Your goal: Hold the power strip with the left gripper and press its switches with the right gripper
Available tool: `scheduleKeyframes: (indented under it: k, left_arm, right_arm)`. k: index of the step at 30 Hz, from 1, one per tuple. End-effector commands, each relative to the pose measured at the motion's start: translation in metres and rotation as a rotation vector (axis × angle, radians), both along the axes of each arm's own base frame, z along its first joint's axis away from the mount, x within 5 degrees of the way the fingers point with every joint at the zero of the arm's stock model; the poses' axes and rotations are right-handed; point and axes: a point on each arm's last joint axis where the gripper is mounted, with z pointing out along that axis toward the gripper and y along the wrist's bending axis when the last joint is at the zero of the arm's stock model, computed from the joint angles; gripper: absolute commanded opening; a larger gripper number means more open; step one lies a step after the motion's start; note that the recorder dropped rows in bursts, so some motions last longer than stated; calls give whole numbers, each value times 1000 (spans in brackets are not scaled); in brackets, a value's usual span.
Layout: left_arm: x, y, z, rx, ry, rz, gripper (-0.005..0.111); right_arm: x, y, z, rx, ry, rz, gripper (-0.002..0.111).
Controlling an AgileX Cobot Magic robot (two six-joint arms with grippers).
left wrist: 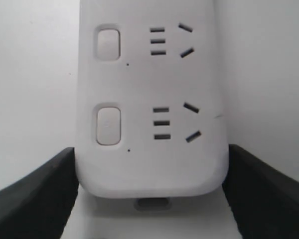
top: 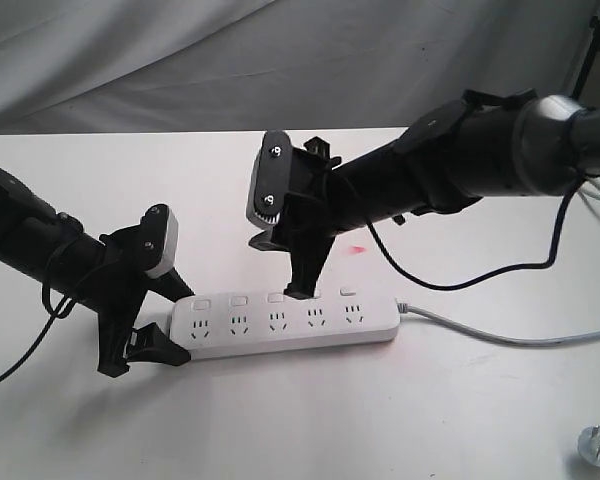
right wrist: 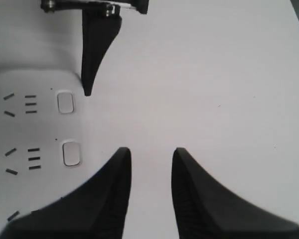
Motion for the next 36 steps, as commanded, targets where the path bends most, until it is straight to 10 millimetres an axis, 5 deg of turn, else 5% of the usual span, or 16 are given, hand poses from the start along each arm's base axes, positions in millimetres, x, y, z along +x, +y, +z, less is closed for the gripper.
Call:
scheduleKeyframes:
  k: [1,11,36]
  left_arm:
    - [-2,-1,0,0,2,-11,55]
    - [-2,-1,0,0,2,-11,55]
    - [-2,-1,0,-1,4,-12,55]
  right_arm:
    - [-1,-7,16,49,34,-30,27]
    - [-18,-41,-11,-10,115,-121,27]
    - [-18,-38,-37,-57,147,-105,27]
